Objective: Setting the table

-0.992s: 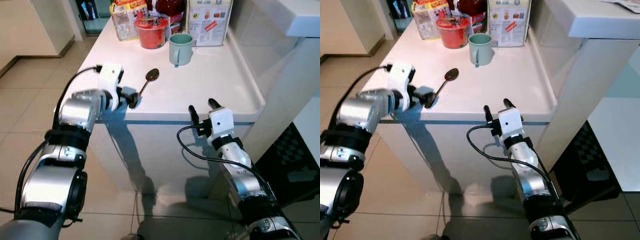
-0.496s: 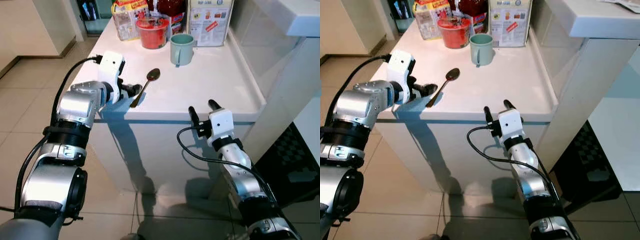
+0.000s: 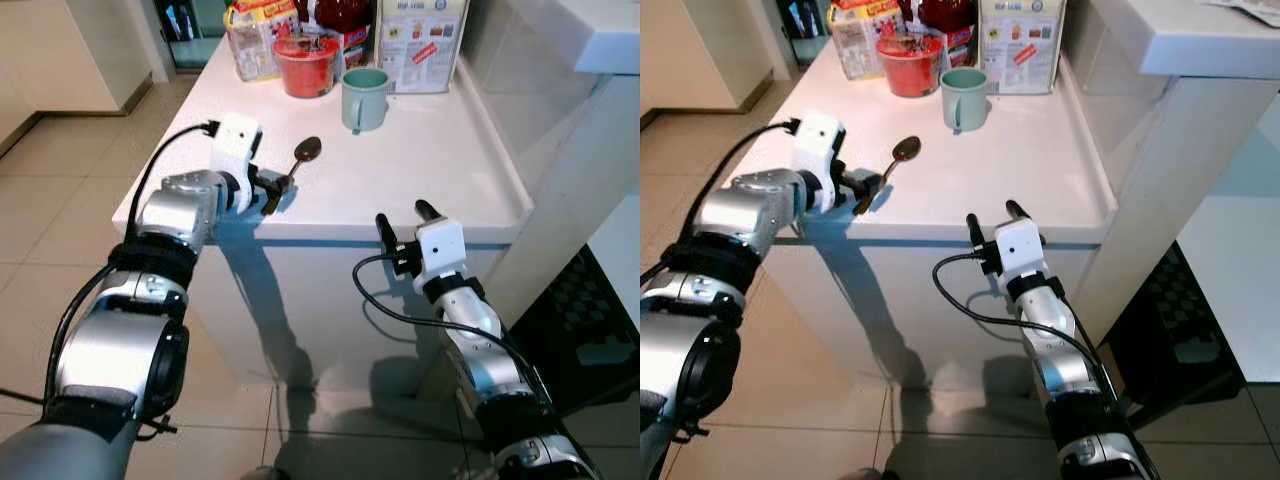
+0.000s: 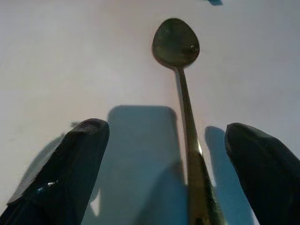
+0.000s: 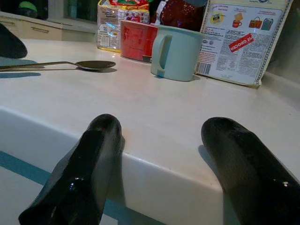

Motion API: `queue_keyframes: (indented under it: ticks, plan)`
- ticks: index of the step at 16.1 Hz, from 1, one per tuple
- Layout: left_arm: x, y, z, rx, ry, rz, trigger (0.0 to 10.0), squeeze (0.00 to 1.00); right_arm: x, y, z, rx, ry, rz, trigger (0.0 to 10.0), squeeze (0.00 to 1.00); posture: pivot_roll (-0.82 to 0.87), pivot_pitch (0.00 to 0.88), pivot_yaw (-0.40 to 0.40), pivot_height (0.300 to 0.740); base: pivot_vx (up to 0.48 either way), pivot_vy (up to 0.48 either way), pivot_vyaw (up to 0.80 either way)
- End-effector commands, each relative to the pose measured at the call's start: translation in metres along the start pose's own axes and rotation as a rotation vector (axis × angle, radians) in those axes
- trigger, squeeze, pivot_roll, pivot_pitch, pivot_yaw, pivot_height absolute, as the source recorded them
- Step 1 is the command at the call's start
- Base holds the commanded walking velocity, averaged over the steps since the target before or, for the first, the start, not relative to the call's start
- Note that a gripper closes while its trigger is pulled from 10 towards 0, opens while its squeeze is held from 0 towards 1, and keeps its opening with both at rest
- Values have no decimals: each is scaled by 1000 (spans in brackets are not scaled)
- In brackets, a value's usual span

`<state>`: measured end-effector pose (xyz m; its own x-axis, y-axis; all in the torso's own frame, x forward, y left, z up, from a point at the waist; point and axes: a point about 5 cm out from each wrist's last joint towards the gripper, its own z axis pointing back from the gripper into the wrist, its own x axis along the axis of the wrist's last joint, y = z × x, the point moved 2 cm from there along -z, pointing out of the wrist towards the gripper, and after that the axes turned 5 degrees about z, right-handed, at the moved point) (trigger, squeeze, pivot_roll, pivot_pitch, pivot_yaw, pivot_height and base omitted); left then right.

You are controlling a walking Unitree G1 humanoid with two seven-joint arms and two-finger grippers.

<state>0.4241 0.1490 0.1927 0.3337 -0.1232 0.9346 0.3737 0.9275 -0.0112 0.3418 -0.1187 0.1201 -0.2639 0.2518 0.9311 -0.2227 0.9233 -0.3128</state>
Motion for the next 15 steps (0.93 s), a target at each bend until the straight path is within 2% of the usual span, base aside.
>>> queue_keyframes:
  ticks: [1, 8, 9, 15]
  plan:
    - [-1, 4, -1, 20, 3, 0, 10000, 0, -2, 1, 2, 7, 13, 2, 10000, 0, 13, 70, 81, 740, 0, 0, 0]
    - [-48, 15, -3, 77, 128, 22, 10000, 0, -3, 2, 4, 8, 17, 0, 10000, 0, 11, 83, 82, 740, 0, 0, 0]
    - [-53, 14, -3, 73, 144, 20, 0, 0, -3, 2, 4, 10, 18, 1, 10000, 0, 12, 85, 81, 740, 0, 0, 0]
    - [-66, 9, -4, 19, 176, 54, 0, 0, -3, 3, 4, 18, 20, 1, 10000, 0, 19, 91, 78, 740, 0, 0, 0]
